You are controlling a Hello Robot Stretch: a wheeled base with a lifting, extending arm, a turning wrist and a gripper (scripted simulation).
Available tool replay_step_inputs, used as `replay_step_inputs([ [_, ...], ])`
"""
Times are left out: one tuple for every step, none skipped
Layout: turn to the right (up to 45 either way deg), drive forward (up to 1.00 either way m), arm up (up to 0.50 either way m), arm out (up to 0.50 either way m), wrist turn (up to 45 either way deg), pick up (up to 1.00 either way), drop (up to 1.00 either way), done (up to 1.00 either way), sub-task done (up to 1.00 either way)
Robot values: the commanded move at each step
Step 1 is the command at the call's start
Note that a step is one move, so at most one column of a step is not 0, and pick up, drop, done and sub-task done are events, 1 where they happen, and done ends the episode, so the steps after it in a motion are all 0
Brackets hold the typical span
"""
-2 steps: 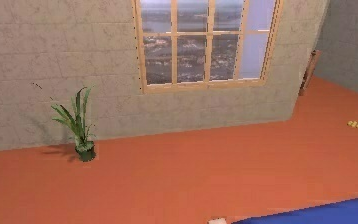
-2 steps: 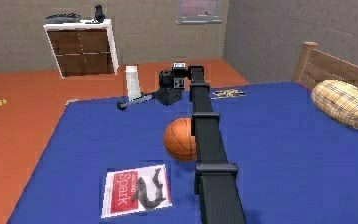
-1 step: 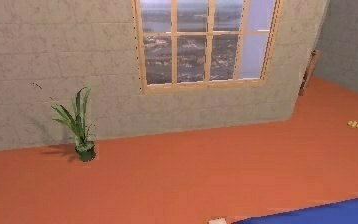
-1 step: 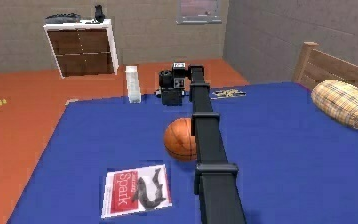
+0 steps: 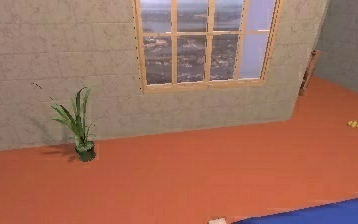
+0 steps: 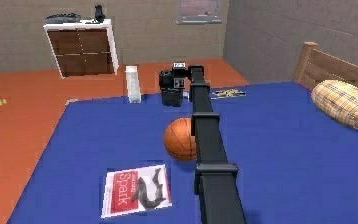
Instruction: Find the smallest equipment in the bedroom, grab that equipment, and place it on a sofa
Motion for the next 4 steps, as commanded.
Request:
replay_step_inputs([
  [0.0, 0.0, -0.3, 0.0, 0.0, 0.0, 0.0, 0.0, 0.0],
  [0.0, 0.0, 0.0, 0.0, 0.0, 1.0, 0.0, 0.0, 0.0],
  [0.0, 0.0, 0.1, 0.0, 0.0, 0.0, 0.0, 0.0, 0.0],
  [0.0, 0.0, 0.28, 0.0, 0.0, 0.0, 0.0, 0.0, 0.0],
])
